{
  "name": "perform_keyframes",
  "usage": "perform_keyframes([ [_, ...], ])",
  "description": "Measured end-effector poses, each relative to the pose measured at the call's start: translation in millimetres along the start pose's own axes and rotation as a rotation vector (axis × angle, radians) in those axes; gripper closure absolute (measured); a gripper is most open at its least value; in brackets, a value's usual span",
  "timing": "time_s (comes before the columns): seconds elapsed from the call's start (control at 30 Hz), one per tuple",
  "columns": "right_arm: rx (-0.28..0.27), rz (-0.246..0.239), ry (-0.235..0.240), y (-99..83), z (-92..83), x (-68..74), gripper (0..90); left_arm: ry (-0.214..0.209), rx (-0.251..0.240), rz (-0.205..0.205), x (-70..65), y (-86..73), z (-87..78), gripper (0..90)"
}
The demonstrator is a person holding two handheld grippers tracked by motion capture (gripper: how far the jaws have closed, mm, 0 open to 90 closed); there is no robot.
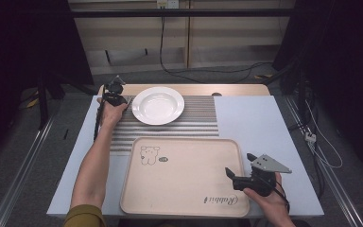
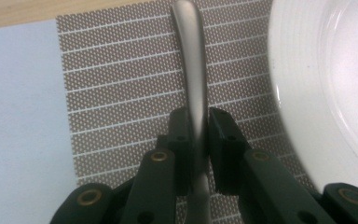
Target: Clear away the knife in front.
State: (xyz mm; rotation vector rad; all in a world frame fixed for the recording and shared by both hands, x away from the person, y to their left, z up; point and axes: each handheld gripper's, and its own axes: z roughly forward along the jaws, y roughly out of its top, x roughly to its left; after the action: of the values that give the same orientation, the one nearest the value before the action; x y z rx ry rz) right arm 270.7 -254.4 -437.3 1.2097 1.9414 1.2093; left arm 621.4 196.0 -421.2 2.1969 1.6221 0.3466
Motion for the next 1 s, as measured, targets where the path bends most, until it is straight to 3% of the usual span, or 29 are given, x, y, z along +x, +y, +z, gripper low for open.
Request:
perform_keyframes([
  [0.73, 0.004, 0.0, -0.002, 0.1, 0.6, 0.6, 6.7, 0.002, -0.006, 0.029, 4.1, -0.6, -17.5, 79.8],
  [1.0, 0.004, -0.005, 0.0, 0.0, 1.6, 0.2, 6.7, 0.003, -0.023, 0.023, 3.6, -1.6, -21.5, 79.8],
])
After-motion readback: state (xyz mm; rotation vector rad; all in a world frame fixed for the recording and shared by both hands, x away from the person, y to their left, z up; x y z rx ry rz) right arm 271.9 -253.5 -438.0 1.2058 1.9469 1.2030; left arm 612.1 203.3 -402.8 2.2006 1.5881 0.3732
